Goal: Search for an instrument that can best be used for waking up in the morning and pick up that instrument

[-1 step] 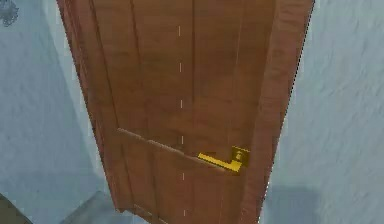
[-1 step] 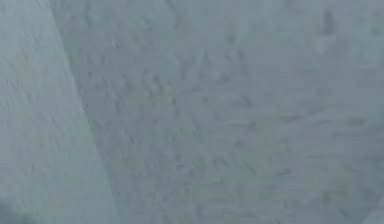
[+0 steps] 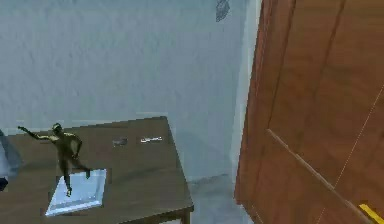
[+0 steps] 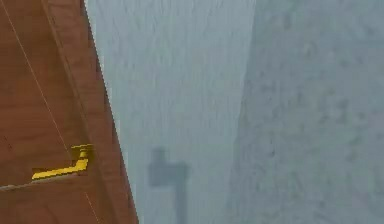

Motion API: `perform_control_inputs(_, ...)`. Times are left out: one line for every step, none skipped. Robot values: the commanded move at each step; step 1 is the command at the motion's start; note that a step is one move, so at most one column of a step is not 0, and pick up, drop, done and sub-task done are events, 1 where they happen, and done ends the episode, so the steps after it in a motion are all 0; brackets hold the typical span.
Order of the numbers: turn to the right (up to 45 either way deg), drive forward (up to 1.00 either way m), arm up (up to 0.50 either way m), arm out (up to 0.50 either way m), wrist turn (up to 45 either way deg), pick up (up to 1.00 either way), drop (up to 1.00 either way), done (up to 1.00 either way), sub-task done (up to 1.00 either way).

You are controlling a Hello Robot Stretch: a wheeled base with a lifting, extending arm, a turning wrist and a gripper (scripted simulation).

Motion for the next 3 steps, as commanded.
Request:
perform_control_inputs(-45.0,0.00,0.00,0.00,0.0,0.00,0.00,0.00,0.00)
perform_control_inputs(-45.0,0.00,0.00,0.00,0.0,0.00,0.00,0.00,0.00)
perform_control_inputs(-15.0,0.00,0.00,0.00,0.0,0.00,0.00,0.00,0.00)
